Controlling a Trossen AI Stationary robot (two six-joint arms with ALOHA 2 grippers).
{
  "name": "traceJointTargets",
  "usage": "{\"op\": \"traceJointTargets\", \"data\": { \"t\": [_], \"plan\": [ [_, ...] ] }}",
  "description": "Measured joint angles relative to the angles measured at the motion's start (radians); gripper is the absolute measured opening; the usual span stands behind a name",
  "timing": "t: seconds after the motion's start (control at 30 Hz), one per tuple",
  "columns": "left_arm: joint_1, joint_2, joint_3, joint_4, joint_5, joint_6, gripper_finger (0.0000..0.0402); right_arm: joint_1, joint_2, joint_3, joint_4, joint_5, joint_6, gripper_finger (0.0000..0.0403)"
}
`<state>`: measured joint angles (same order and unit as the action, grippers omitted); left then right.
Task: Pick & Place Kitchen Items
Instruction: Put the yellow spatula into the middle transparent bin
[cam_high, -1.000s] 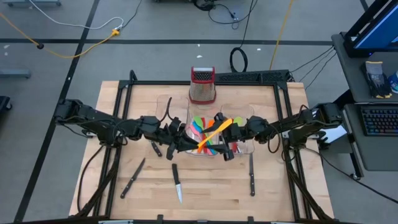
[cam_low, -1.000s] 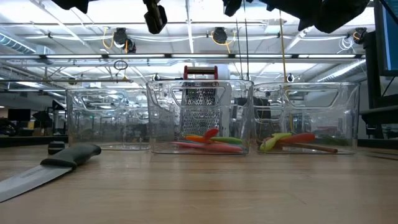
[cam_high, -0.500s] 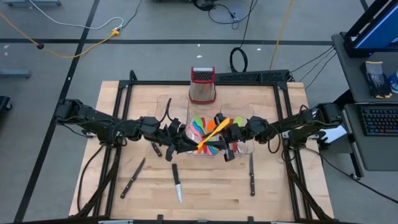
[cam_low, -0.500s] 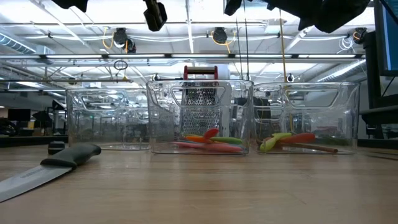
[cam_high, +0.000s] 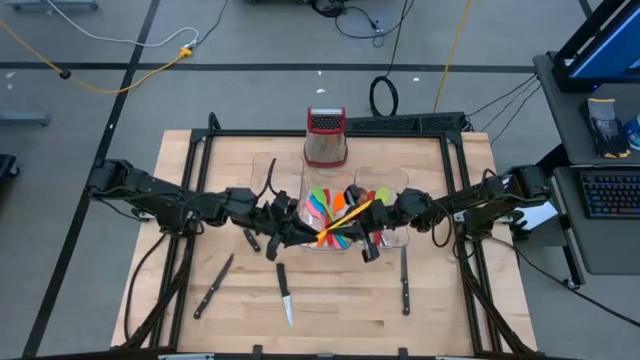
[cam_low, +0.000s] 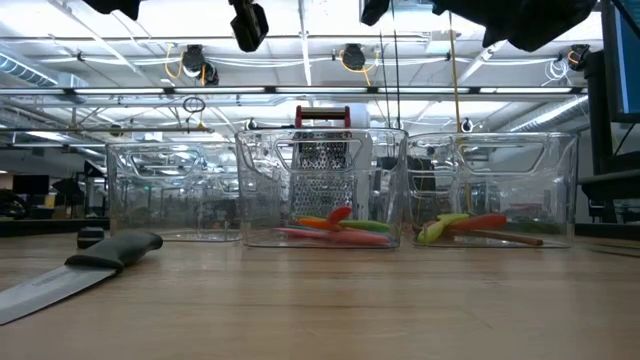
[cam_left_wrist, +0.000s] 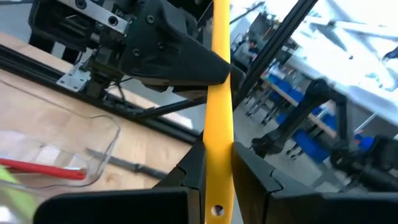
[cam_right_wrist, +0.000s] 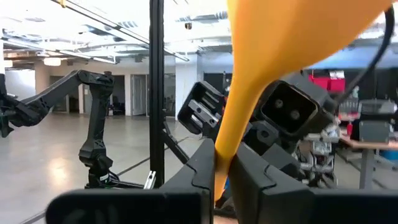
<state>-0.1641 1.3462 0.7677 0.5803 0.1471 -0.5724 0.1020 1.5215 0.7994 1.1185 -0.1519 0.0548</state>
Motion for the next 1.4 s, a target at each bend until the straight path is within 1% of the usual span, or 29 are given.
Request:
{"op": "traceJointTargets", "data": {
  "t": [0.1, 0.2, 0.3, 0.43, 0.47, 0.57, 0.63, 0.7, 0.77, 0.83, 0.93, 1.0, 1.07, 1.17, 1.33, 1.4],
  "plan": [
    [0.000, 0.000, 0.000, -0.035, -0.002, 0.048, 0.0053, 0.000, -0.004, 0.000, -0.066, 0.048, 0.044, 0.0017],
    [0.014, -0.006, 0.000, -0.087, -0.009, 0.091, 0.0065, -0.002, -0.024, 0.000, -0.166, 0.116, 0.101, 0.0017],
    [0.039, -0.017, 0.000, -0.181, -0.047, 0.124, 0.0084, -0.004, -0.046, 0.001, -0.284, 0.190, 0.172, 0.0013],
    [0.067, -0.049, 0.003, -0.277, -0.115, 0.167, 0.0106, -0.014, -0.082, -0.002, -0.453, 0.246, 0.252, 0.0013],
    [0.072, -0.064, 0.002, -0.321, -0.135, 0.179, 0.0111, -0.018, -0.089, -0.002, -0.498, 0.266, 0.270, 0.0013],
    [0.083, -0.073, 0.003, -0.337, -0.167, 0.217, 0.0122, -0.033, -0.109, -0.002, -0.573, 0.299, 0.331, 0.0013],
    [0.085, -0.102, -0.001, -0.384, -0.191, 0.238, 0.0125, -0.050, -0.114, -0.002, -0.599, 0.286, 0.379, 0.0013],
    [0.086, -0.118, 0.003, -0.384, -0.220, 0.262, 0.0126, -0.071, -0.116, 0.000, -0.628, 0.255, 0.432, 0.0013],
    [0.085, -0.144, 0.001, -0.438, -0.275, 0.285, 0.0126, -0.097, -0.116, 0.030, -0.716, 0.209, 0.488, 0.0013],
    [0.085, -0.159, -0.001, -0.466, -0.333, 0.309, 0.0127, -0.120, -0.117, 0.084, -0.862, 0.183, 0.530, 0.0013],
    [0.083, -0.190, -0.001, -0.514, -0.406, 0.339, 0.0127, -0.145, -0.103, 0.196, -1.121, 0.178, 0.552, 0.0013],
    [0.080, -0.192, 0.003, -0.502, -0.426, 0.343, 0.0127, -0.159, -0.086, 0.275, -1.252, 0.177, 0.559, 0.0013],
    [0.080, -0.199, 0.000, -0.536, -0.440, 0.343, 0.0127, -0.164, -0.066, 0.338, -1.346, 0.177, 0.559, 0.0013],
    [0.076, -0.205, 0.001, -0.543, -0.442, 0.343, 0.0127, -0.163, -0.023, 0.400, -1.393, 0.172, 0.557, 0.0013],
    [0.063, -0.204, 0.000, -0.566, -0.444, 0.347, 0.0127, -0.170, 0.051, 0.415, -1.399, 0.073, 0.587, 0.0013],
    [0.055, -0.205, 0.000, -0.567, -0.445, 0.357, 0.0127, -0.176, 0.081, 0.417, -1.369, 0.043, 0.600, 0.0013]
  ]
}}
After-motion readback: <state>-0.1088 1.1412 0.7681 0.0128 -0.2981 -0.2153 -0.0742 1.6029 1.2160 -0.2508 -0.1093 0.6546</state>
